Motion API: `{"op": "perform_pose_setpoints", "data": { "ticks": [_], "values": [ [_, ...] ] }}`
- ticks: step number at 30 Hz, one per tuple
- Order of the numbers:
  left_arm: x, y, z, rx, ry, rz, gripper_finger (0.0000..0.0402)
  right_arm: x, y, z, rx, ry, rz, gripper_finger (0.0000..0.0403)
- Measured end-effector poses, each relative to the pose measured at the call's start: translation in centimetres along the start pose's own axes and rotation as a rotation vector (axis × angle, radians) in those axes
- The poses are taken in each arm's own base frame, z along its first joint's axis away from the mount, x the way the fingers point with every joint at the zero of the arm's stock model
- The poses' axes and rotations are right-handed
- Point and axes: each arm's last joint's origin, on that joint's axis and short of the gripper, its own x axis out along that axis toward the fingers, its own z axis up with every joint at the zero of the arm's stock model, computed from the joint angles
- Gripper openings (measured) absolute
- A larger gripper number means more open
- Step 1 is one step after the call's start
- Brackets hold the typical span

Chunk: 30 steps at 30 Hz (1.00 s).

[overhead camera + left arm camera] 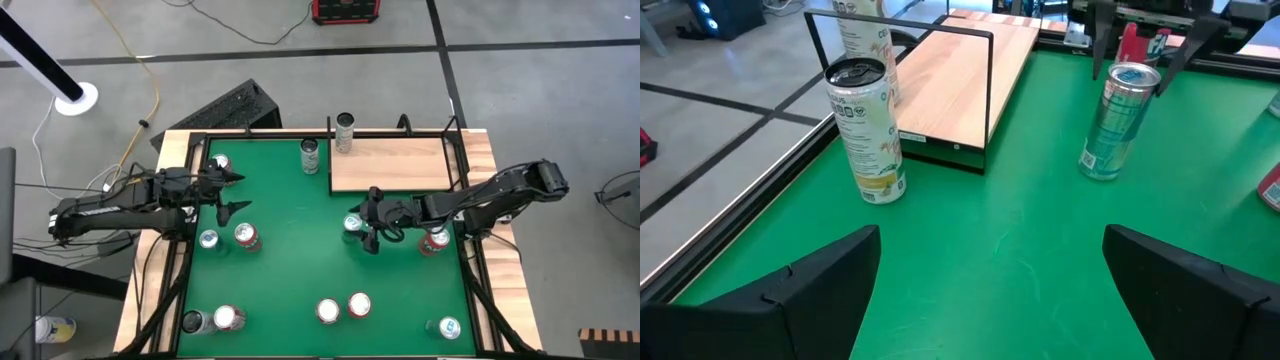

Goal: Sort soda cans
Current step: Put the top right blue soda can on the shelf

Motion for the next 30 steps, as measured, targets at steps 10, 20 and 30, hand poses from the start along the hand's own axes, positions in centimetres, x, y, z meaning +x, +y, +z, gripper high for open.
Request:
{"op": "perform_pose_setpoints", "data": {
  "ticks": [10,20,30],
  "values": [
    [0.0,0.0,0.0,0.001,0.004,0.0,0.0368,0.8,0.1,-0.6,0.0,0.039,-0.009,0.0322],
    [0.0,0.0,-0.1,0.001,0.01,0.0,0.0368,-0.1,-0.1,0.0,0.005,-0.002,-0.004,0.0261],
    [0.0,0.0,-0.5,0.004,0.048,0.003,0.0368,-4.7,-2.5,2.7,-0.003,-0.052,-0.109,0.0261]
  ]
}}
